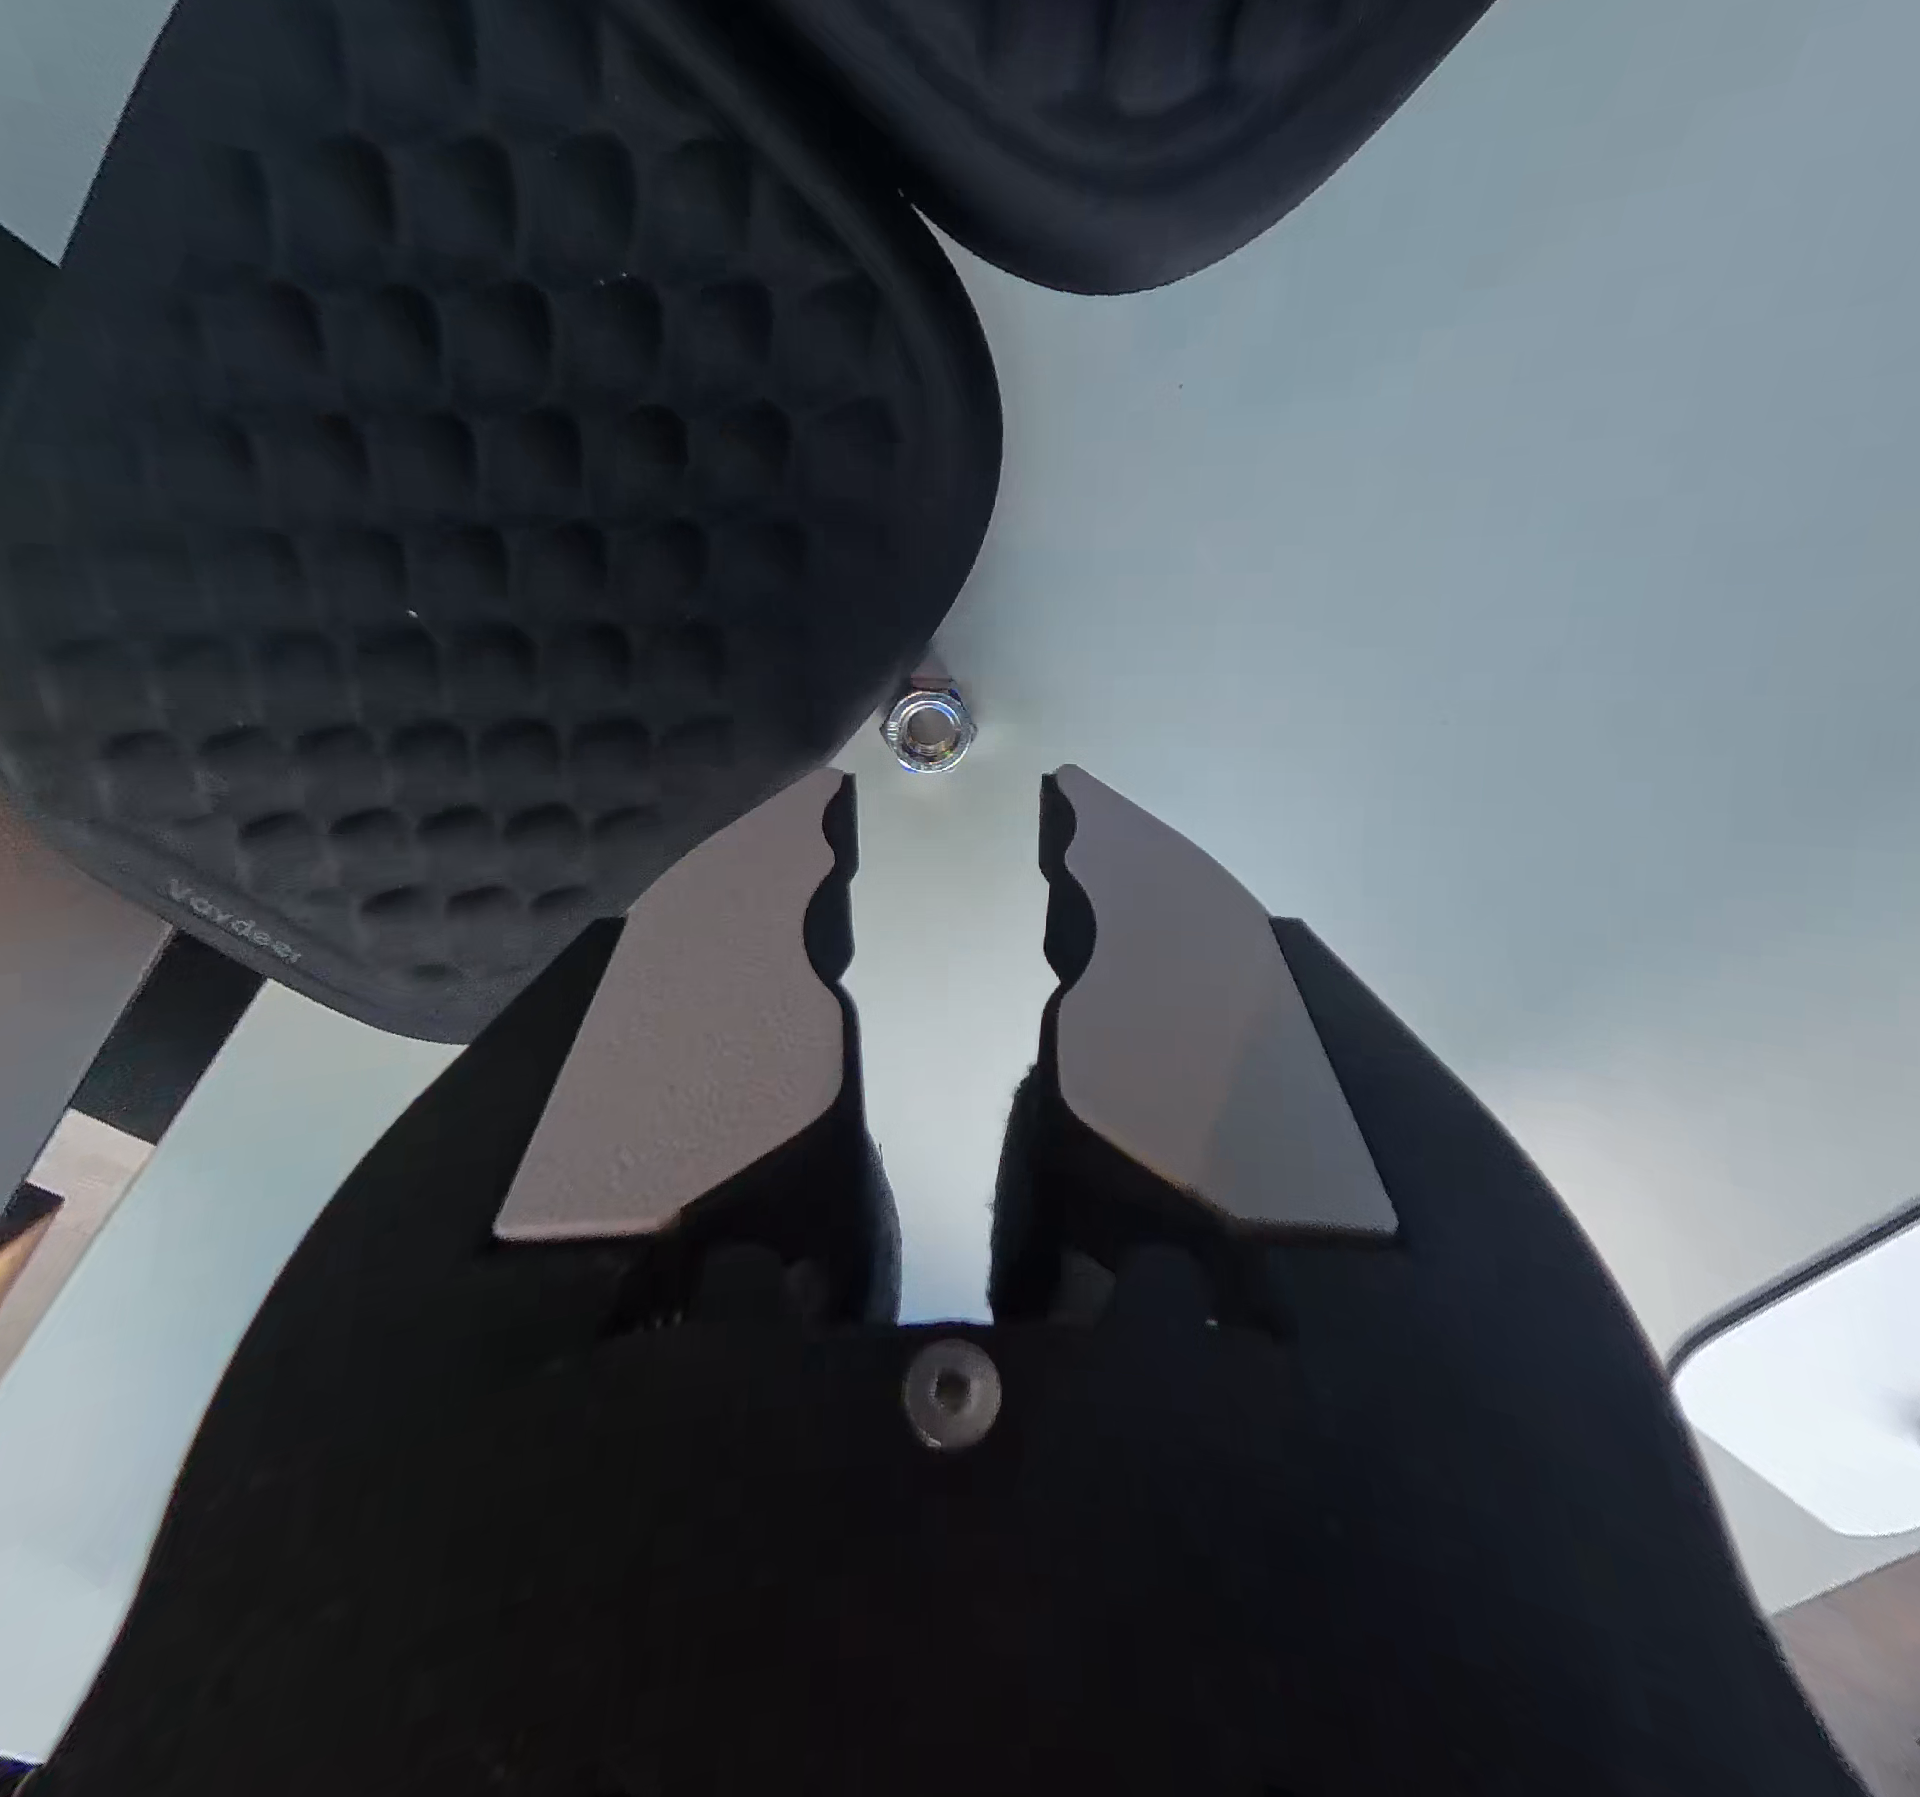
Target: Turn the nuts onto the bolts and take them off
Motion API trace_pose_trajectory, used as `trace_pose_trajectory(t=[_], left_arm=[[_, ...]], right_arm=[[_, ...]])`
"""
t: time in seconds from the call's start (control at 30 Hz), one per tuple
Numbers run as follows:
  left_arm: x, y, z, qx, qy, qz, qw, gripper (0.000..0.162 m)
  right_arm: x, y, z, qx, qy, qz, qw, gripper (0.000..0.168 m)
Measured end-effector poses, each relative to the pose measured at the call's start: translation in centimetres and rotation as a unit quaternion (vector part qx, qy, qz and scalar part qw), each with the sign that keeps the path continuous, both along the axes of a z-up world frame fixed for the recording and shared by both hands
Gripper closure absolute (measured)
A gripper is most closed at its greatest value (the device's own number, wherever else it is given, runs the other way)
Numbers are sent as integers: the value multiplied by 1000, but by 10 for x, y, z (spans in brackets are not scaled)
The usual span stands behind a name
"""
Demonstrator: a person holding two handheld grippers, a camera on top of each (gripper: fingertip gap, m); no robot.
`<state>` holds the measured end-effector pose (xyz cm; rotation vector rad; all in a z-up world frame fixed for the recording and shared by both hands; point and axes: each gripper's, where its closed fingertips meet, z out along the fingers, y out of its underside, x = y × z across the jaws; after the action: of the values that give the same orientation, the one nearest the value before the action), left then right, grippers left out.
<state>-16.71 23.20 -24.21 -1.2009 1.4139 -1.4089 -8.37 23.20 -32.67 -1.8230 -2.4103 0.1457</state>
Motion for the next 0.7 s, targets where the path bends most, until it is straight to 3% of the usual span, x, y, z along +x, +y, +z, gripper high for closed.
trace_pose_trajectory(t=[0.3,0.47,0.7], left_arm=[[0,0,0,-5,2,-5,1000,148],[0,0,-1,-6,3,-6,1000,148],[0,-2,-3,-1,9,-11,1000,148]], right_arm=[[-6,0,-10,-26,3,36,999,139],[-7,-1,-17,-28,17,30,999,150],[-4,0,-18,-21,21,13,999,150]])
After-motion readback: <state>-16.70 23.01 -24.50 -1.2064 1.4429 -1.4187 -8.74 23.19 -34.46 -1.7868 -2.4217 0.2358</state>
